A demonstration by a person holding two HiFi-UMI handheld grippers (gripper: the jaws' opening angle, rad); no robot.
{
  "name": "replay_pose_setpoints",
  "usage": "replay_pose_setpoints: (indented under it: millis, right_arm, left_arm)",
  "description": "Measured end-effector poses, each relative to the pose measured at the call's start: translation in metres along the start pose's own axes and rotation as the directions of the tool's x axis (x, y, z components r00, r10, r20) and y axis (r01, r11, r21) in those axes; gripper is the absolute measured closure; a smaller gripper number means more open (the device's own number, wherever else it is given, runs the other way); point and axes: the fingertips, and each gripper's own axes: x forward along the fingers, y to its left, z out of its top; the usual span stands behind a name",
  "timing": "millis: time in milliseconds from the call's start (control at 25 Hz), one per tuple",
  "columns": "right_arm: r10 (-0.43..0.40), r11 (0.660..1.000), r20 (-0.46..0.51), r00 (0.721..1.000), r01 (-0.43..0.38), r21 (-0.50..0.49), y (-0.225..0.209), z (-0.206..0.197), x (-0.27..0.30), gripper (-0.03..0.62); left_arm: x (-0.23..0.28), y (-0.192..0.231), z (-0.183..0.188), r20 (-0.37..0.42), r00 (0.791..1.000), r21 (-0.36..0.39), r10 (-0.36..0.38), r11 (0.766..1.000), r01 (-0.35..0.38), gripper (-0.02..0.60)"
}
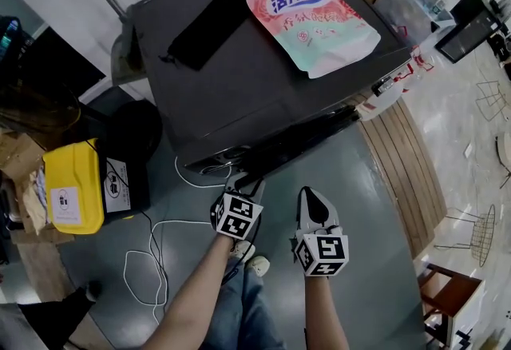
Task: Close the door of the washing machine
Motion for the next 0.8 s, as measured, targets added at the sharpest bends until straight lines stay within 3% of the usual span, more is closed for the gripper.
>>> replay_pose_setpoints:
  millis: [240,440,600,800]
  right_arm:
    - [-0.026,1.0,0.013,1.0,0.026,0.002,-0.004,0.009,-0.01,0.582]
    - [-0.055,0.998,0.036,0.998,0.054,0.008,-0.007,0.019,-0.022,0.582]
    - [-0.092,0.996,0.071,0.993,0.091,0.023,-0.01,0.036,-0.04,0.582]
    - [-0.145,0.989,0.155,0.977,0.139,0.046,-0.014,0.075,-0.073,0.582]
  left_arm:
    - [-0.011,0.004,0.0,0.005,1.0,-0.009,0.022,1.0,-0.022,0.46]
    - [-0.038,0.007,0.018,0.081,0.995,-0.023,0.063,0.998,-0.062,0.469]
    - [-0.071,0.004,0.054,0.166,0.982,-0.03,0.089,0.996,-0.085,0.499]
    - [-0.111,-0.009,0.118,0.293,0.952,-0.022,0.091,0.996,-0.089,0.534]
